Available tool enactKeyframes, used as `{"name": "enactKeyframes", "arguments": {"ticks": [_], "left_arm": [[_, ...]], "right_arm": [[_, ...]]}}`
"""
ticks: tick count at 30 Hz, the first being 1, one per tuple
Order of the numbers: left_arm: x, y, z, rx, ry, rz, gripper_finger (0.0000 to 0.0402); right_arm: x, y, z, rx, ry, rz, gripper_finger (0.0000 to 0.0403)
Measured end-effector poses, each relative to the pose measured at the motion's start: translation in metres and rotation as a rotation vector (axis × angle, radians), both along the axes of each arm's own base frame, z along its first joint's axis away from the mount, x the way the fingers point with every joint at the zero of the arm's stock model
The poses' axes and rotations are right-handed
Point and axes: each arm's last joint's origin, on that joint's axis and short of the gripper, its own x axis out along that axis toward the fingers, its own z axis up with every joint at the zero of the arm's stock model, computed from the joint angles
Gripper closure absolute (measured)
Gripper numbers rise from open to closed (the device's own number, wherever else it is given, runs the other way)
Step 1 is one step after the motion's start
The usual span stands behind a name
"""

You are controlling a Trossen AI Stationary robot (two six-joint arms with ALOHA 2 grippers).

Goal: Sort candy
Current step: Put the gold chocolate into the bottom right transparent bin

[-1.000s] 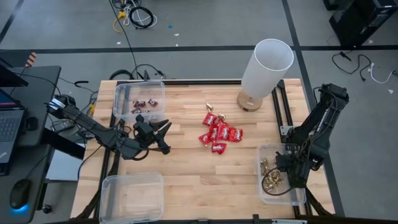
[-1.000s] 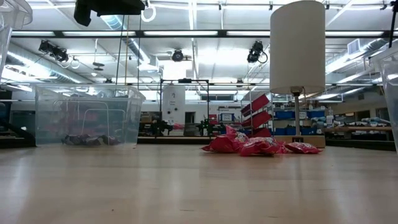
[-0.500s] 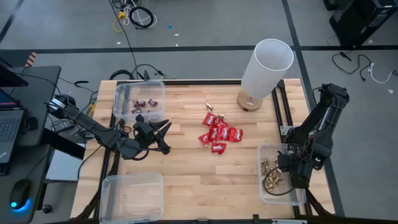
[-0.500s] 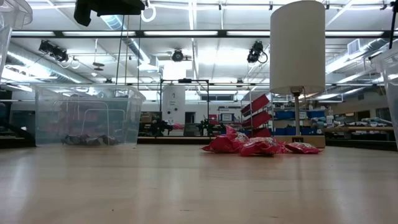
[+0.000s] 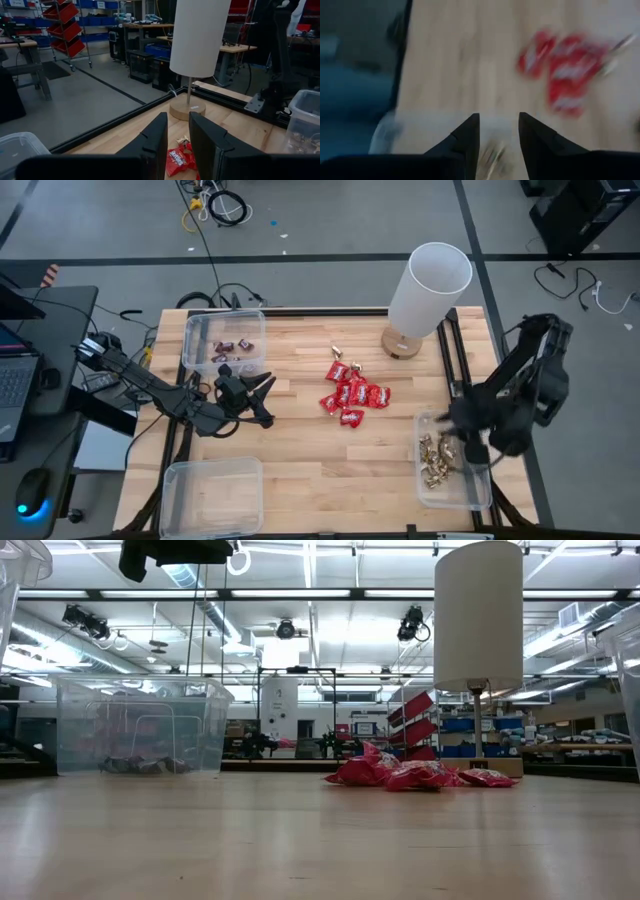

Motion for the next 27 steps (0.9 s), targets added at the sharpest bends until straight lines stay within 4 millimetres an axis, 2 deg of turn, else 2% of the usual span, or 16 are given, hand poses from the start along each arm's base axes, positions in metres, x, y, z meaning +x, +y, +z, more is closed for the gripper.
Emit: {"name": "enactKeyframes", "arguments": {"ticks": [6, 10, 13, 20, 27], "left_arm": [[0.001, -0.002, 0.000, 0.007, 0.020, -0.071, 0.0319], [0.002, -0.003, -0.001, 0.002, 0.027, -0.118, 0.0319], [0.004, -0.004, -0.004, 0.007, 0.039, -0.125, 0.0319], [0.005, -0.005, -0.004, 0.033, 0.058, -0.122, 0.0319], [0.003, -0.011, 0.021, 0.183, 0.082, -0.148, 0.0319]], "right_arm": [[0.030, -0.028, 0.032, -0.071, -0.183, -0.133, 0.0282], [0.060, -0.044, 0.042, -0.125, -0.286, -0.190, 0.0282], [0.084, -0.057, 0.043, -0.175, -0.312, -0.197, 0.0282], [0.146, -0.085, 0.021, -0.217, -0.245, -0.208, 0.0282], [0.195, -0.109, -0.011, -0.295, -0.156, -0.252, 0.0282]]}}
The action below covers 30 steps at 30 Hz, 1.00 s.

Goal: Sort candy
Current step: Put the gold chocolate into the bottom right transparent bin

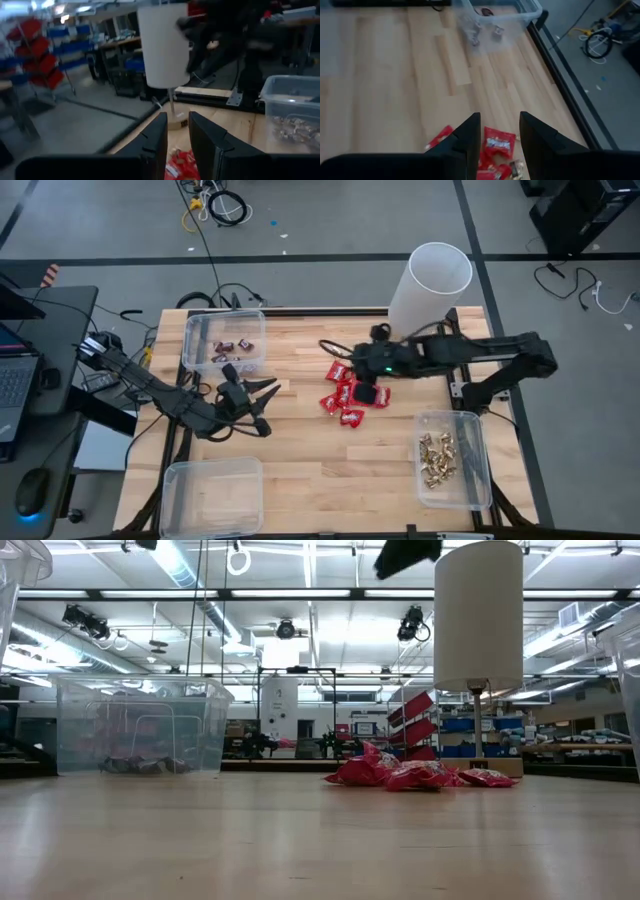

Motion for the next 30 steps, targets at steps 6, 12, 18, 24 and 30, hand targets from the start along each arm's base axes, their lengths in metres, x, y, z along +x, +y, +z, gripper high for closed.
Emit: {"name": "enactKeyframes", "arguments": {"ticks": [6, 12, 18, 24, 30], "left_arm": [[-0.003, -0.006, 0.020, 0.143, 0.068, 0.029, 0.0319], [-0.008, -0.004, 0.021, 0.249, 0.187, 0.213, 0.0319], [-0.010, -0.004, 0.015, 0.305, 0.259, 0.216, 0.0319], [-0.014, -0.002, 0.015, 0.296, 0.257, 0.221, 0.0319], [-0.018, 0.001, 0.011, 0.335, 0.311, 0.226, 0.0319]], "right_arm": [[0.027, -0.024, -0.021, -0.027, 0.022, -0.052, 0.0282], [0.049, -0.059, -0.042, -0.016, 0.023, -0.162, 0.0282], [0.059, -0.097, -0.062, 0.008, 0.026, -0.286, 0.0282], [0.067, -0.125, -0.083, 0.028, 0.038, -0.371, 0.0285], [0.074, -0.139, -0.108, 0.077, 0.075, -0.448, 0.0303]]}}
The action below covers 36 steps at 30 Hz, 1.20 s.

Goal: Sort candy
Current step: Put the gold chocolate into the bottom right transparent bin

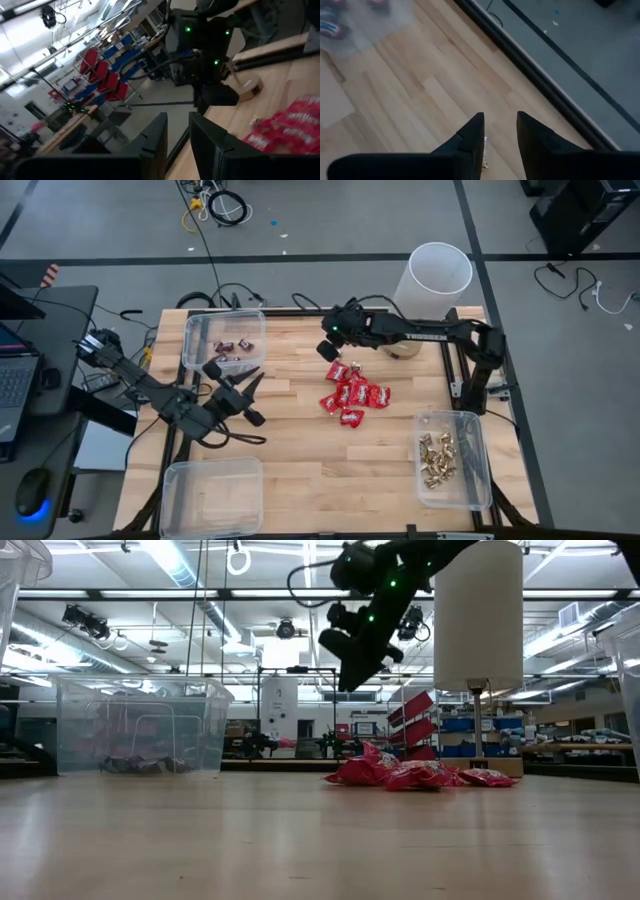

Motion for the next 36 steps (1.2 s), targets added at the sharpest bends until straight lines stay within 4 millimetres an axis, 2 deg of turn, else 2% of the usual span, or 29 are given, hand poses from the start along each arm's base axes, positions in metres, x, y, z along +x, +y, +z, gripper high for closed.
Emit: {"name": "enactKeyframes", "arguments": {"ticks": [7, 14, 24, 36], "left_arm": [[0.001, 0.009, -0.006, 0.060, 0.070, 0.089, 0.0319], [0.001, 0.012, -0.011, 0.097, 0.130, 0.092, 0.0319], [0.000, 0.012, -0.014, 0.084, 0.123, 0.088, 0.0319], [0.000, 0.014, -0.019, 0.048, 0.119, 0.056, 0.0319]], "right_arm": [[0.011, -0.004, -0.021, 0.009, 0.020, -0.004, 0.0316], [0.013, -0.005, -0.027, 0.036, 0.014, -0.016, 0.0316], [0.014, -0.008, -0.047, 0.172, 0.017, -0.079, 0.0317], [0.017, -0.016, -0.067, 0.235, 0.009, -0.158, 0.0318]]}}
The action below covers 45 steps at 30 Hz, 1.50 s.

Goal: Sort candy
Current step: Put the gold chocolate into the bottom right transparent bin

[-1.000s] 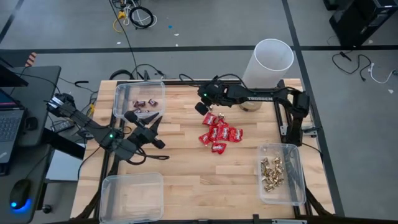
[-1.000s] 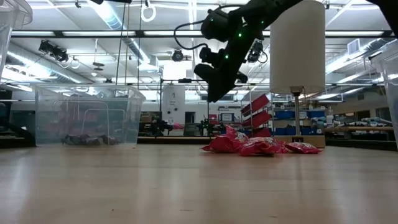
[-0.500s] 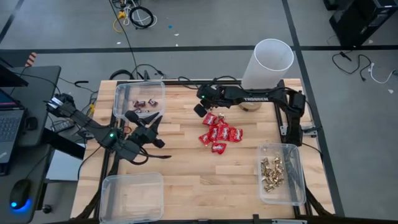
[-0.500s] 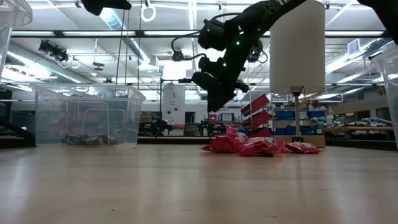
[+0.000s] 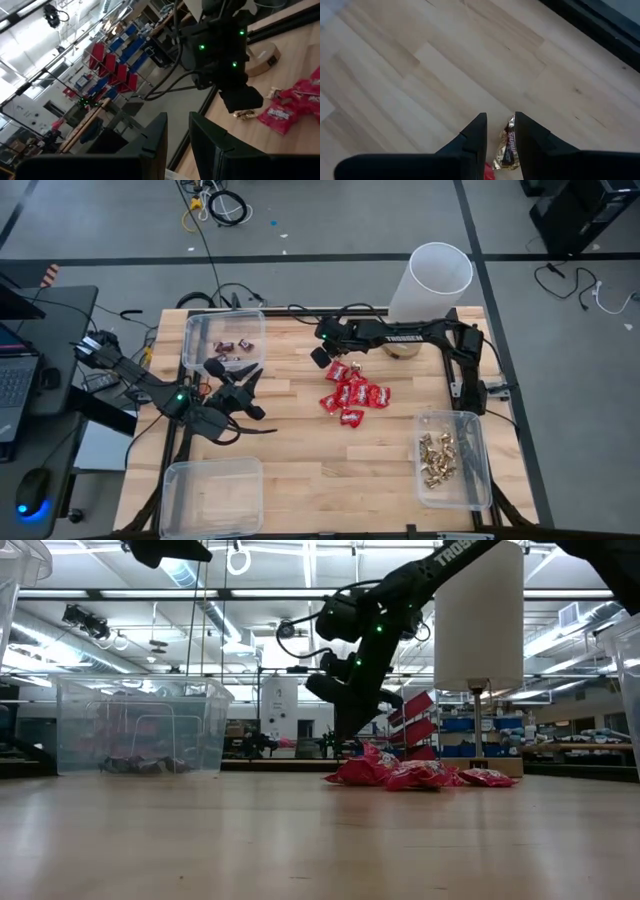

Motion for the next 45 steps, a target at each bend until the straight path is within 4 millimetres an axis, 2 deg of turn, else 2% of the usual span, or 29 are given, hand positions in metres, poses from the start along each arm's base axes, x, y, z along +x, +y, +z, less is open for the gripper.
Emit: {"name": "enactKeyframes", "arguments": {"ticks": [30, 45], "left_arm": [[-0.0021, 0.0011, -0.0053, -0.020, 0.005, -0.006, 0.0319], [-0.0021, 0.0011, -0.0054, -0.020, 0.005, -0.006, 0.0319]], "right_arm": [[-0.0049, 0.0000, -0.0046, 0.030, 0.044, -0.049, 0.0268], [-0.0071, -0.0056, -0.0047, 0.042, 0.037, -0.070, 0.0263]]}}
